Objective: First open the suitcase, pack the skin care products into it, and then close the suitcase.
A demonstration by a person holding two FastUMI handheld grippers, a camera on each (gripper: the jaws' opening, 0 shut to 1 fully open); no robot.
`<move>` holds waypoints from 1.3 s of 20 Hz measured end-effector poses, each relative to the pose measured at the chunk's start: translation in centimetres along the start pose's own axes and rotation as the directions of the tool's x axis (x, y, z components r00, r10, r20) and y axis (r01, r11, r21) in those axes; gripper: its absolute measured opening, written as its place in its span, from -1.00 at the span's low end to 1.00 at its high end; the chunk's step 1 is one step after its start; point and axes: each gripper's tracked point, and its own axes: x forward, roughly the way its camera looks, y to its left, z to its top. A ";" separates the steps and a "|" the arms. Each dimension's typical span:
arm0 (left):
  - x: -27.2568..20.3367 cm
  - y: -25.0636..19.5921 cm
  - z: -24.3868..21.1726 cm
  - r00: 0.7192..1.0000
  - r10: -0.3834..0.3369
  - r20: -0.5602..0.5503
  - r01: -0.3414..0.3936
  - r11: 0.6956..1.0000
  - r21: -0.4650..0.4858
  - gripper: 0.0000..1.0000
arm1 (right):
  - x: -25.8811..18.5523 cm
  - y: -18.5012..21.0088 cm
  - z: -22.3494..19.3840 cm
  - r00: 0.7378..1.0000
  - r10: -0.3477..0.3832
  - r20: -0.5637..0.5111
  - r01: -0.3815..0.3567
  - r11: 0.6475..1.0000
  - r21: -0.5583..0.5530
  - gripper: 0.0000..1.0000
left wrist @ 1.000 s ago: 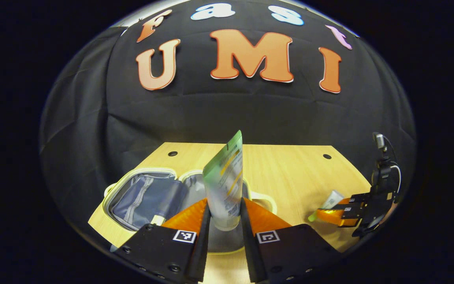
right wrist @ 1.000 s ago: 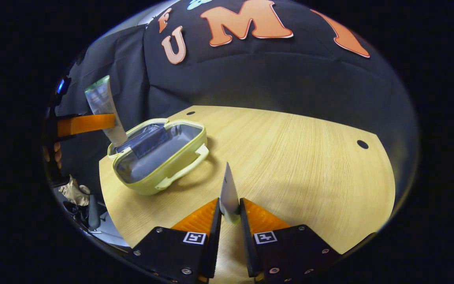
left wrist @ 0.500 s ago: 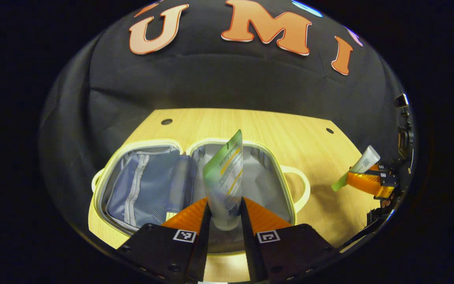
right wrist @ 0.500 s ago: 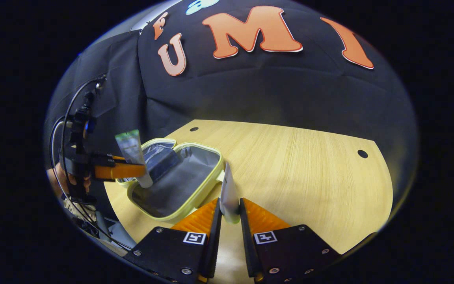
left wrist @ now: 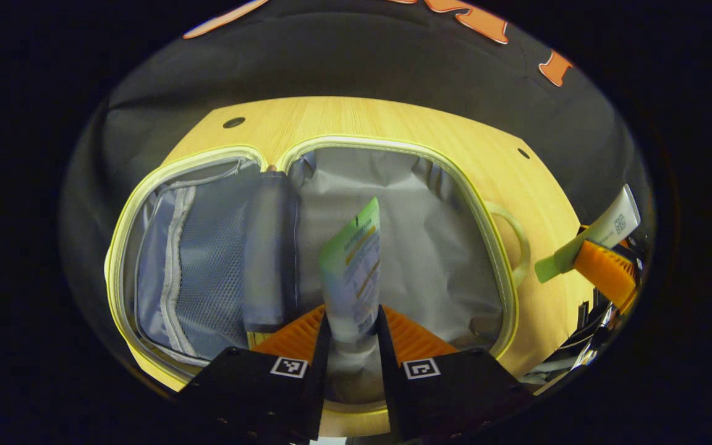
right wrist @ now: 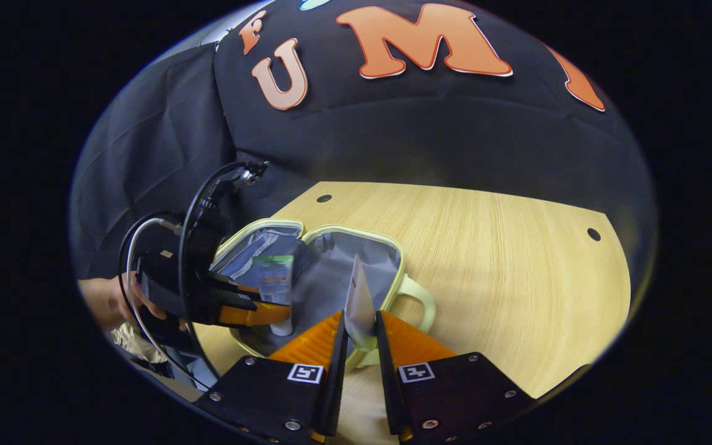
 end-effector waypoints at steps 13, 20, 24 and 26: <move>-2.3 -0.7 1.6 0.997 -0.037 0.067 0.047 0.988 -0.147 0.83 | 5.5 2.5 -2.1 0.988 0.020 -0.153 -0.013 0.999 0.049 -0.40; -16.3 10.9 6.6 0.893 0.230 0.386 -0.121 0.950 -0.287 0.92 | 8.7 3.4 -5.2 0.959 -0.015 -0.284 0.033 0.998 0.059 -0.39; -20.0 21.4 3.7 0.864 0.328 0.383 -0.126 0.876 -0.466 0.94 | 10.4 2.6 -4.8 0.952 -0.088 -0.292 0.118 0.989 0.089 -0.47; -18.3 25.7 2.9 0.880 0.304 0.364 -0.076 0.848 -0.524 0.93 | 10.7 2.2 -4.6 0.952 -0.123 -0.281 0.157 0.982 0.102 -0.31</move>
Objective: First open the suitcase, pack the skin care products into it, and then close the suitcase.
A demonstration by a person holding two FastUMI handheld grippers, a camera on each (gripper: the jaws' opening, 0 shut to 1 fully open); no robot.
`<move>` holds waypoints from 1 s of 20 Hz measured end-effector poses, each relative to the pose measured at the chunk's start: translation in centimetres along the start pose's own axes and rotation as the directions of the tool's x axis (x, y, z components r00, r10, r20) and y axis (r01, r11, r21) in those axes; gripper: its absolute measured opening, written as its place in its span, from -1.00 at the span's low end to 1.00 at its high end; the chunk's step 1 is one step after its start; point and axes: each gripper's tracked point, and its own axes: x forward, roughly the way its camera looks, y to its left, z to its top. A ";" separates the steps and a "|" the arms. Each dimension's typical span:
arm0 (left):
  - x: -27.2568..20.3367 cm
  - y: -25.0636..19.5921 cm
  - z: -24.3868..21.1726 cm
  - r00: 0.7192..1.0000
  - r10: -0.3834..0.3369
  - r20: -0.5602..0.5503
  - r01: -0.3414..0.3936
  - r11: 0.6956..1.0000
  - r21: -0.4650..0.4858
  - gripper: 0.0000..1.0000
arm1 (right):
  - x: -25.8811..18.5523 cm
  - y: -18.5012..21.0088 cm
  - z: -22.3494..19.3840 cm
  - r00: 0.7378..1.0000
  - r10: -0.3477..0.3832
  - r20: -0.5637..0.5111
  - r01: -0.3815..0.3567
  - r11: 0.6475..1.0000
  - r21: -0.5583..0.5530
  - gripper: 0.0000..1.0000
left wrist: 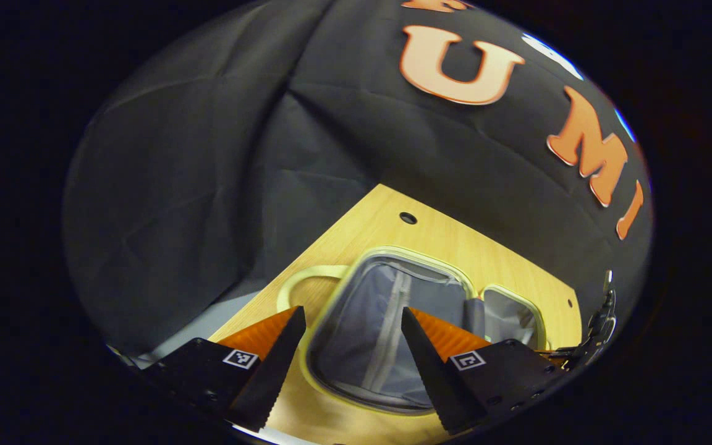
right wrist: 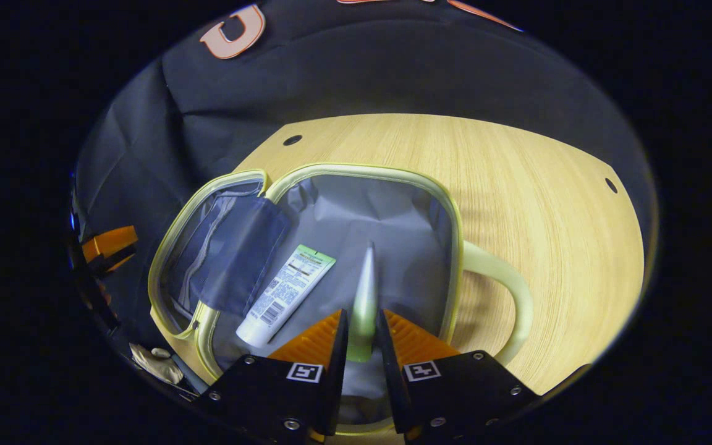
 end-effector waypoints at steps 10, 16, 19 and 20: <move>7.7 9.0 -1.6 0.962 -0.251 -0.111 0.140 0.797 -0.588 0.56 | -7.3 -1.9 4.0 0.981 -0.053 0.188 0.045 0.998 0.045 0.17; 7.1 7.1 -0.9 0.941 -0.331 -0.071 0.244 0.809 -0.535 -0.82 | -11.9 -3.3 3.9 0.967 -0.075 0.243 0.067 0.997 0.041 0.43; 4.6 4.8 2.5 0.927 -0.376 0.004 0.336 0.821 -0.461 -0.89 | -13.7 -4.4 5.3 0.950 -0.088 0.298 0.070 0.995 0.072 0.43; 3.5 4.0 3.8 0.919 -0.393 0.032 0.366 0.819 -0.442 -0.89 | -14.1 -4.8 5.8 0.942 -0.096 0.320 0.075 0.994 0.077 0.45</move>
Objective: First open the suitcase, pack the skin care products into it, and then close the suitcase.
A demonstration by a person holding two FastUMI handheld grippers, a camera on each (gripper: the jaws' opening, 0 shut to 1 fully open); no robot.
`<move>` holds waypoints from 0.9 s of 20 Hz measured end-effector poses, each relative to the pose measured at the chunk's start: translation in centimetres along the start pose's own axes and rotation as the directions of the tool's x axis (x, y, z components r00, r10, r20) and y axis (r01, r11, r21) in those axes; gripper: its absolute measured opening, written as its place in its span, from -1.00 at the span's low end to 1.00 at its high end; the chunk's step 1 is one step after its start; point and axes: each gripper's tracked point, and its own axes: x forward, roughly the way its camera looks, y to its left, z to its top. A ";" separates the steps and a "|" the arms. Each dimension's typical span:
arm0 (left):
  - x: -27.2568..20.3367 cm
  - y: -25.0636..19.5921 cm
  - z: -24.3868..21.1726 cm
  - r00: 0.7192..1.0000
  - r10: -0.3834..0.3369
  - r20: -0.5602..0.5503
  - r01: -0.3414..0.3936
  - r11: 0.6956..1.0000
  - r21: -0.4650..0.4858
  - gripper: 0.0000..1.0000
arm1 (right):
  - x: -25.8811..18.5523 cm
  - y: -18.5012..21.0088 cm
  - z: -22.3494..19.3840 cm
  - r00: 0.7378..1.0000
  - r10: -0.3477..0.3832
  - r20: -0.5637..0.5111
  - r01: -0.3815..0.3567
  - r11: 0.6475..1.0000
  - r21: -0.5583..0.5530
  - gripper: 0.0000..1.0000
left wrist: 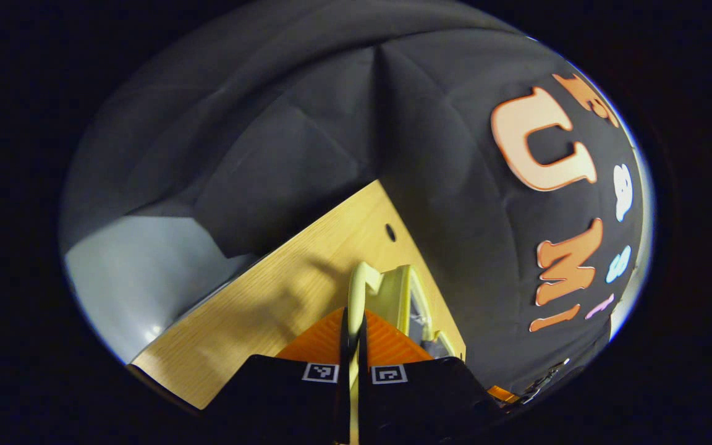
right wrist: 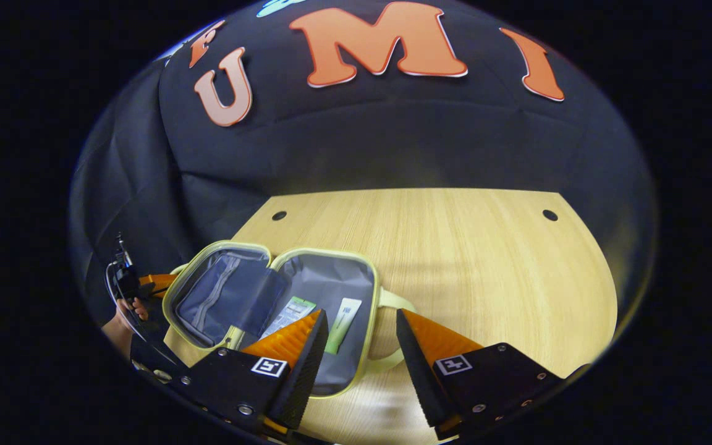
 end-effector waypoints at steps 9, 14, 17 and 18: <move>-5.8 -18.8 -1.0 0.987 -0.149 0.056 0.122 0.934 0.336 -0.90 | -3.7 -3.6 5.2 0.981 0.012 0.195 0.011 0.993 -0.117 0.85; -6.7 -27.7 -6.7 0.979 -0.205 0.024 0.173 0.879 0.445 -0.89 | -5.8 -6.5 6.4 0.970 0.050 0.238 -0.014 0.989 -0.149 0.88; -6.2 -33.1 -12.3 0.969 -0.243 -0.047 0.233 0.829 0.508 -0.90 | -6.8 -8.8 6.7 0.966 0.051 0.254 -0.010 0.987 -0.161 0.88; -6.0 -34.3 -13.7 0.966 -0.251 -0.062 0.246 0.821 0.515 -0.89 | -7.1 -9.2 6.8 0.964 0.053 0.260 -0.012 0.987 -0.157 0.88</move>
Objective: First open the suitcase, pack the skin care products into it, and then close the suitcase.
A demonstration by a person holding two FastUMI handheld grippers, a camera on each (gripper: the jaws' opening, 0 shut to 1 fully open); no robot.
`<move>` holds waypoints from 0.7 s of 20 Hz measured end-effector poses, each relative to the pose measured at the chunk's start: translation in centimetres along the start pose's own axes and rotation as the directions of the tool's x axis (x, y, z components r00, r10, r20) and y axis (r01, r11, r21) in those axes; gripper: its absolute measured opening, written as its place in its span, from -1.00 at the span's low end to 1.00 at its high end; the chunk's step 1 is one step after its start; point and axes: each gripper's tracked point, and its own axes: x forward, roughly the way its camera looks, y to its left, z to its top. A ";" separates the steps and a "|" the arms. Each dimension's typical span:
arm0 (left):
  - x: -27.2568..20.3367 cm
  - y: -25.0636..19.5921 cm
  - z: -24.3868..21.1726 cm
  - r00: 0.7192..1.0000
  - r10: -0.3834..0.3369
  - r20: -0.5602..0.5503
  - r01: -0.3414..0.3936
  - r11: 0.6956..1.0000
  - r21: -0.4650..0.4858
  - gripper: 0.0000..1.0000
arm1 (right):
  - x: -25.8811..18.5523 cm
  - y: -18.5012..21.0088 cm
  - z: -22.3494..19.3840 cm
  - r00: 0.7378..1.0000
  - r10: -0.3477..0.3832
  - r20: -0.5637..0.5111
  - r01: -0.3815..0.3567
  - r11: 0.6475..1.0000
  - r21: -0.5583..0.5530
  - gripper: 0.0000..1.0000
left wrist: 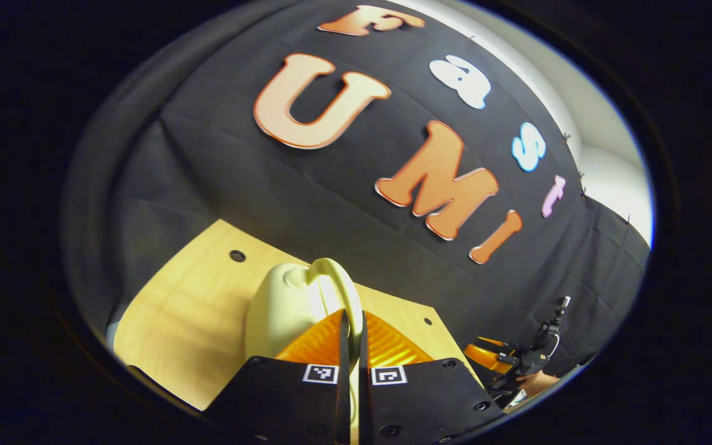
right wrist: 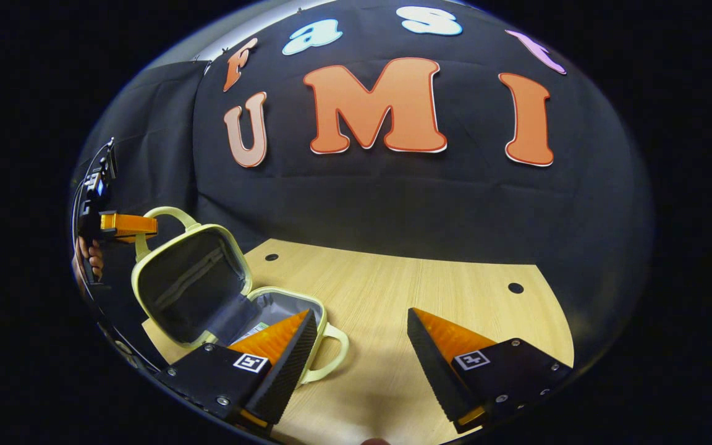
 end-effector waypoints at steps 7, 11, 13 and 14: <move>5.1 -8.7 -7.2 0.989 -0.103 -0.108 0.105 0.994 0.012 -0.89 | -1.5 -4.2 -0.6 0.999 -0.034 0.017 0.033 0.999 0.036 0.88; 7.3 -11.7 -11.6 0.968 -0.151 -0.202 0.153 0.988 -0.006 -0.89 | -2.0 -5.1 -1.2 0.998 -0.054 0.014 0.053 0.997 0.061 0.87; 8.8 -12.9 -14.5 0.950 -0.155 -0.272 0.171 0.985 0.036 -0.89 | -1.9 -4.8 -1.4 0.998 -0.066 0.011 0.065 0.996 0.057 0.88; 9.5 -13.5 -15.6 0.942 -0.148 -0.302 0.174 0.983 0.061 -0.89 | -1.9 -4.5 -1.5 0.998 -0.069 0.008 0.069 0.996 0.057 0.88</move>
